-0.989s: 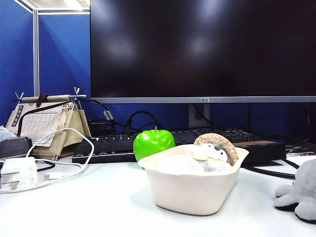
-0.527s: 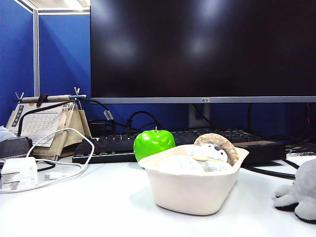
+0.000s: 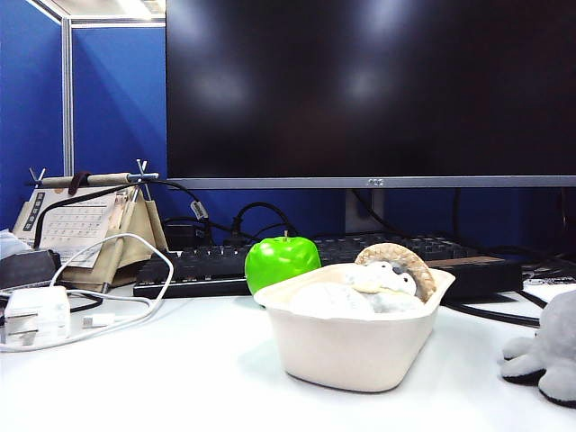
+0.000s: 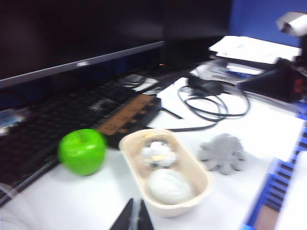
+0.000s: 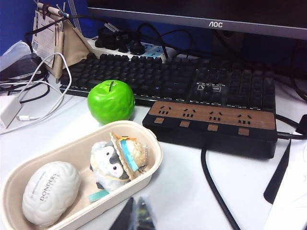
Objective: Place the tilting octopus upright.
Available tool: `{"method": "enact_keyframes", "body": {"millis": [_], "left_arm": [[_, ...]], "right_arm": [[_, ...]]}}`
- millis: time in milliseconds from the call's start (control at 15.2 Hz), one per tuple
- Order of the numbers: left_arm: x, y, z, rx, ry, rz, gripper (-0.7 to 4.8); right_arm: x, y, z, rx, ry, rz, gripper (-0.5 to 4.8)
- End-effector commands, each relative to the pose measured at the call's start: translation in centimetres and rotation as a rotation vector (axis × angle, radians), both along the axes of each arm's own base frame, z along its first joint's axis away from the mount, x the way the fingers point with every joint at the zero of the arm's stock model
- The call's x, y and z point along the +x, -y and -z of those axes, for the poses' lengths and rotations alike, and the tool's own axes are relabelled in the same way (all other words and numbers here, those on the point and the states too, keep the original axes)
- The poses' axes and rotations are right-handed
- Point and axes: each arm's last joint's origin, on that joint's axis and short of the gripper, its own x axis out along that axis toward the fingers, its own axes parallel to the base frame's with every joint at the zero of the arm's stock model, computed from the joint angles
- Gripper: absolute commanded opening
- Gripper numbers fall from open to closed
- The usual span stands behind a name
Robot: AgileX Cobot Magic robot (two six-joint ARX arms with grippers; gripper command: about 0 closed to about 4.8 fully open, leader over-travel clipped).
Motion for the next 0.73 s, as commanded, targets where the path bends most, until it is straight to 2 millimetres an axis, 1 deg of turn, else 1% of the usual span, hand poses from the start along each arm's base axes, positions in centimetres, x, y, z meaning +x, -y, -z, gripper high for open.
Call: {"method": "enact_keyframes", "body": {"millis": [66,132,396,593,725], "left_arm": [[0.7,-0.8,-0.1,-0.023,-0.015,-0.122,-0.06],[0.9,-1.3,-0.2,-0.05,-0.033,-0.167,-0.05],[1.8,-3.2,-0.3,-0.063,-0.013,-0.428,-0.06],[2.0,-3.7,-0.3,-0.047,-0.001,-0.54,-0.05],[2.2,-3.9,0.1,-0.041,-0.002,-0.631,-0.06]], "right_arm": [[0.0,0.0,-0.2,0.005,0.015,-0.003,0.08],[0.0,0.0,-0.2,0.003,0.014,-0.001,0.08],[0.0,0.0,-0.2,0.004,0.015,-0.002,0.08],[0.0,0.0,-0.2,0.004,0.015,-0.002,0.08],[0.0,0.0,-0.2,0.004,0.015,-0.002,0.08]]}}
